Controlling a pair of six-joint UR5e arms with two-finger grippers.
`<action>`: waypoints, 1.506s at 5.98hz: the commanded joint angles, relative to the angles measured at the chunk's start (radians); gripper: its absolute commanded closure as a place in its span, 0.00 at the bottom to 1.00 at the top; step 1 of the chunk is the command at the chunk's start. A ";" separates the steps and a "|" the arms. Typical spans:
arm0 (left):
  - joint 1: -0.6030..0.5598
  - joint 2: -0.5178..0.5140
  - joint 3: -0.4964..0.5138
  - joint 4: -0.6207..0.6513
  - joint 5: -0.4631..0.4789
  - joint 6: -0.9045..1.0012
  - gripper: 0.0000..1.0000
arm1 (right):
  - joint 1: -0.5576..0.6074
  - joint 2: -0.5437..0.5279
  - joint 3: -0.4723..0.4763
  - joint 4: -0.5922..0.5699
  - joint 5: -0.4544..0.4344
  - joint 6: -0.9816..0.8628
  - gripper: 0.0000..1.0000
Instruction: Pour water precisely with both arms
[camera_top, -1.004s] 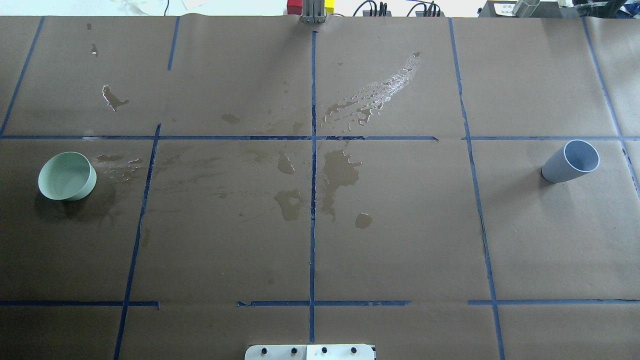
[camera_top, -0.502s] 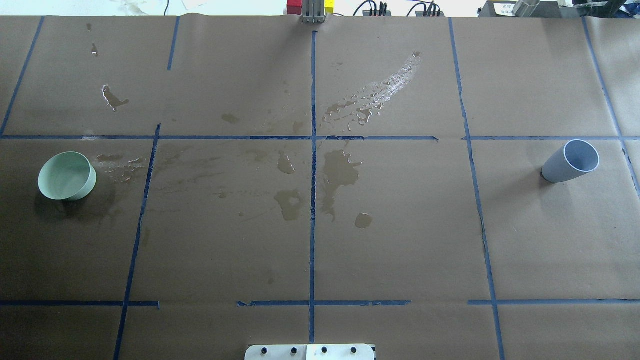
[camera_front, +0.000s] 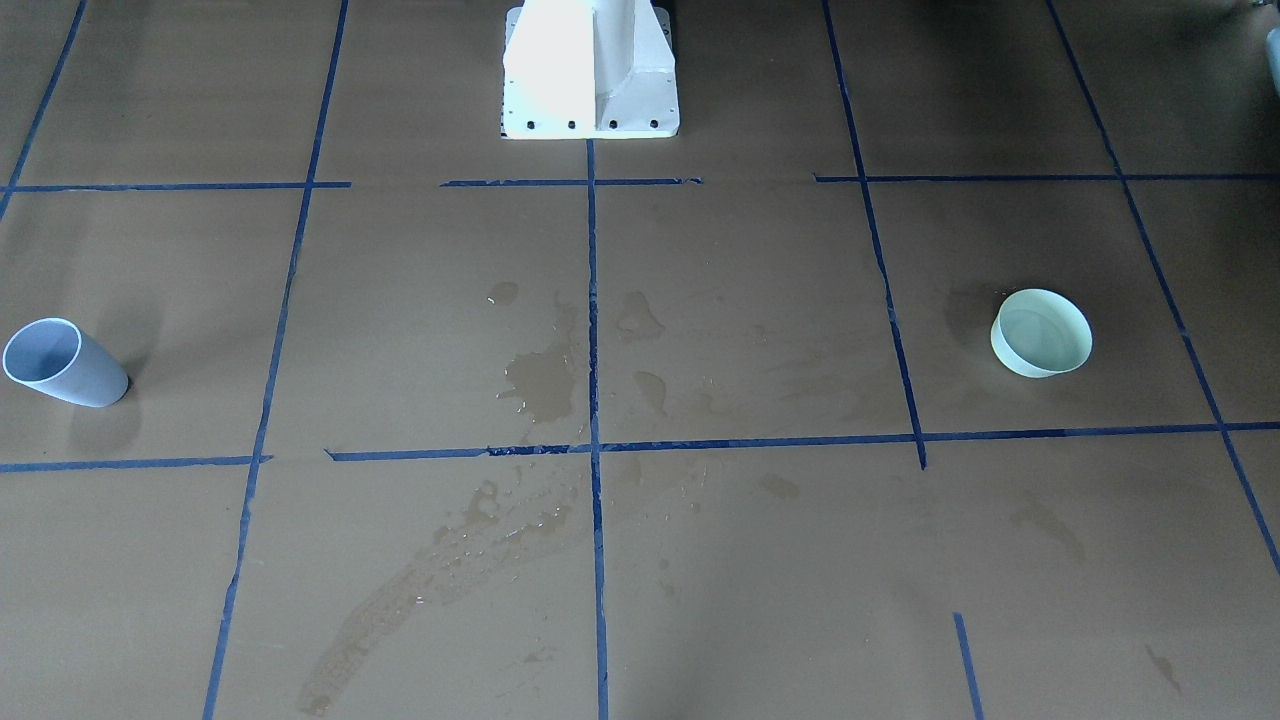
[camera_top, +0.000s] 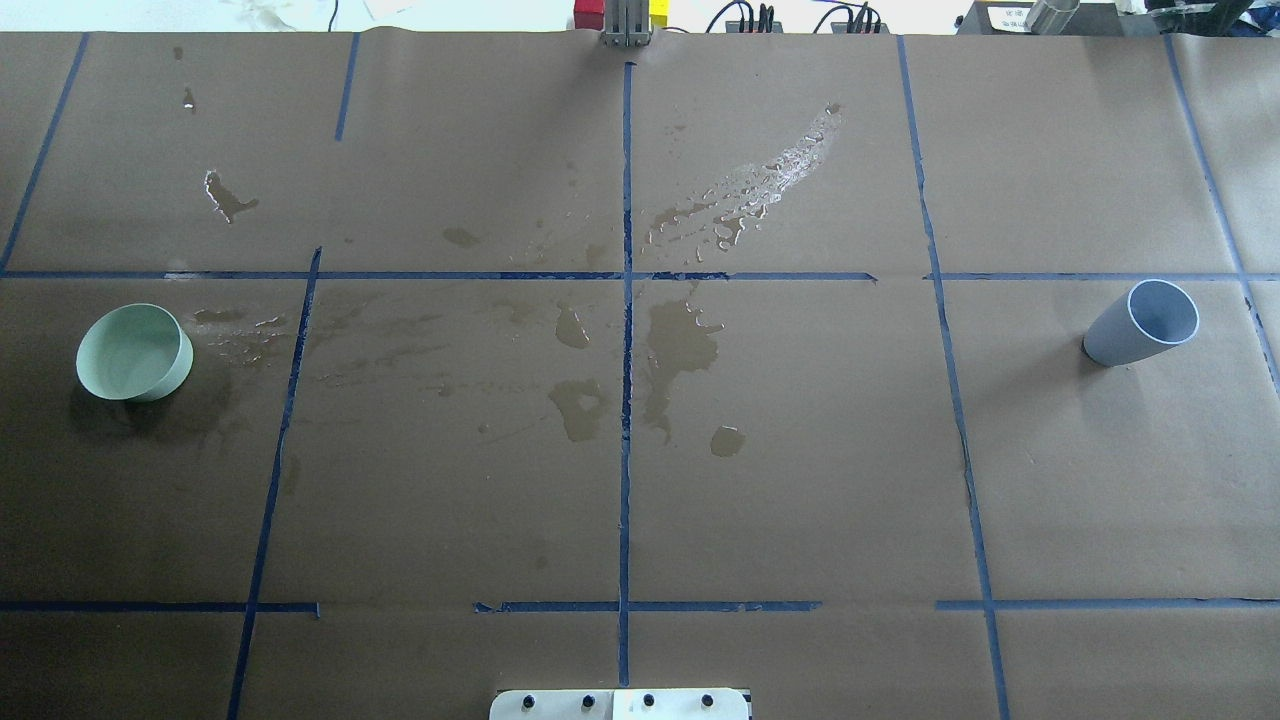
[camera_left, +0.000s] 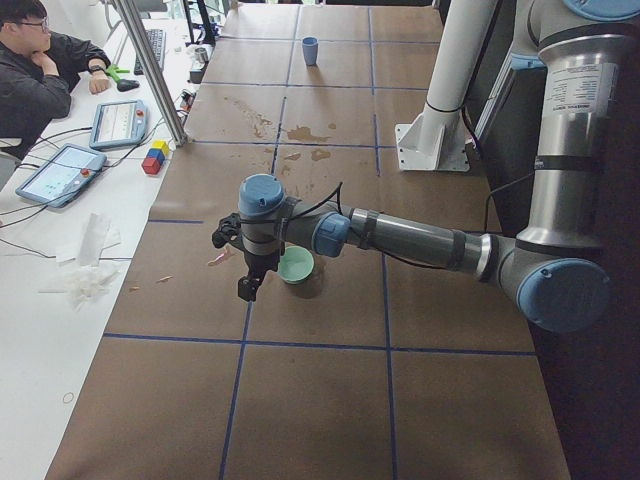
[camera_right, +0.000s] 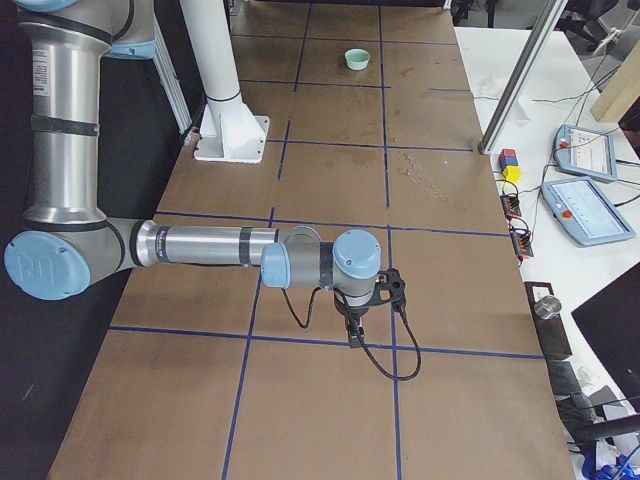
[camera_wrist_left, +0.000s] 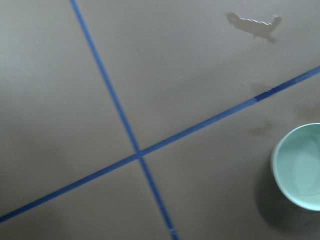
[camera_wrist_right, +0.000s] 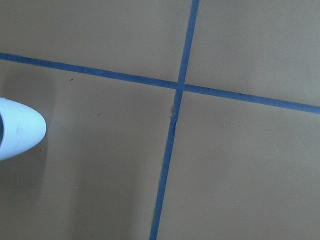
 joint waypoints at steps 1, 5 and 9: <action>0.169 0.043 0.020 -0.214 0.004 -0.379 0.00 | -0.001 0.000 -0.001 0.000 0.000 0.000 0.00; 0.305 0.096 0.250 -0.773 0.012 -0.886 0.00 | -0.006 0.000 -0.001 -0.002 0.000 0.000 0.00; 0.377 0.059 0.264 -0.773 0.013 -1.000 0.00 | -0.007 0.000 -0.001 0.000 -0.002 0.000 0.00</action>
